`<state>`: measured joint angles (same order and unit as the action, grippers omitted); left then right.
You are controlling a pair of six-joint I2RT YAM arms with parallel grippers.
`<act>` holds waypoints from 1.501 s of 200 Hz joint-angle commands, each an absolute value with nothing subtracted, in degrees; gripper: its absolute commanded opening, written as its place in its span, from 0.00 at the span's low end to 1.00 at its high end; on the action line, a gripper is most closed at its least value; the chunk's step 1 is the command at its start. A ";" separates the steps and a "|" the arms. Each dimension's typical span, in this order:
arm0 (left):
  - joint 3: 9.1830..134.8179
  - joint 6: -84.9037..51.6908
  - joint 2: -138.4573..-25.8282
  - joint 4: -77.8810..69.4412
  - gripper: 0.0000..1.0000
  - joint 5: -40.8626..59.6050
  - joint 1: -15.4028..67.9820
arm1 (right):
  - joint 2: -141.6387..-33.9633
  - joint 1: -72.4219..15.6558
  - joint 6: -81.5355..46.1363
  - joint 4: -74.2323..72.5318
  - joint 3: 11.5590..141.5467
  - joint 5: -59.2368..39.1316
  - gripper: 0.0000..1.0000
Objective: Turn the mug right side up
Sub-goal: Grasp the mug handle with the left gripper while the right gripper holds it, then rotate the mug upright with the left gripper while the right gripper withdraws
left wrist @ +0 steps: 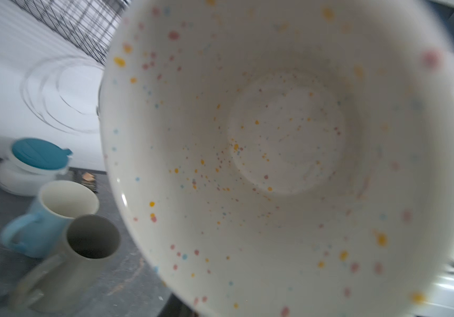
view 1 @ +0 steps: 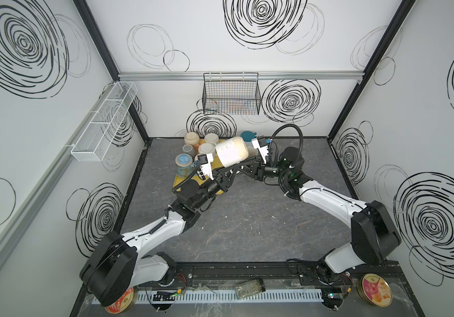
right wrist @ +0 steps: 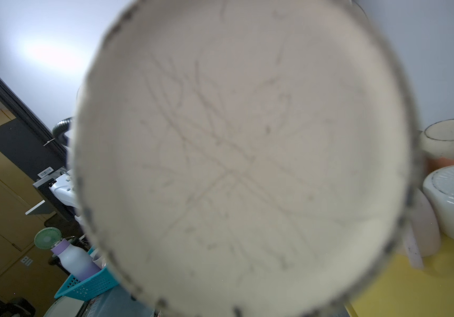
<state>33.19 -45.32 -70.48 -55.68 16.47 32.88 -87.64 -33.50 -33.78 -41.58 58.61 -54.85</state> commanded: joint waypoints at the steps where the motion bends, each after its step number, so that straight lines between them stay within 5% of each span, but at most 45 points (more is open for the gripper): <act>1: 33.39 -45.88 -70.67 -63.88 0.17 20.95 33.45 | -86.29 -33.94 -34.21 -46.35 61.43 -57.29 0.00; 27: 33.47 -45.55 -70.75 -64.15 0.00 21.56 33.73 | -84.65 -33.71 -32.16 -41.44 60.56 -54.15 0.13; 70: 33.70 -45.97 -72.79 -66.52 0.00 21.88 34.19 | -80.86 -33.44 -26.59 -30.26 59.47 -47.88 0.40; 111: 34.91 -45.06 -76.54 -67.38 0.00 22.24 34.86 | -77.87 -32.84 -23.09 -22.40 57.74 -39.69 0.51; 209: 44.10 -33.65 -90.47 -57.18 0.00 24.33 34.38 | -64.98 -25.63 -18.09 3.27 53.42 -17.74 0.58; 300: 64.26 3.85 -94.21 -6.74 0.00 14.14 36.38 | -62.37 -14.98 -16.11 6.35 48.62 -14.15 0.60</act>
<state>56.82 -10.76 -93.82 -15.79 18.11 35.46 -61.54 -16.12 -17.45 6.04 49.30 -14.26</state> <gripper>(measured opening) 0.206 0.604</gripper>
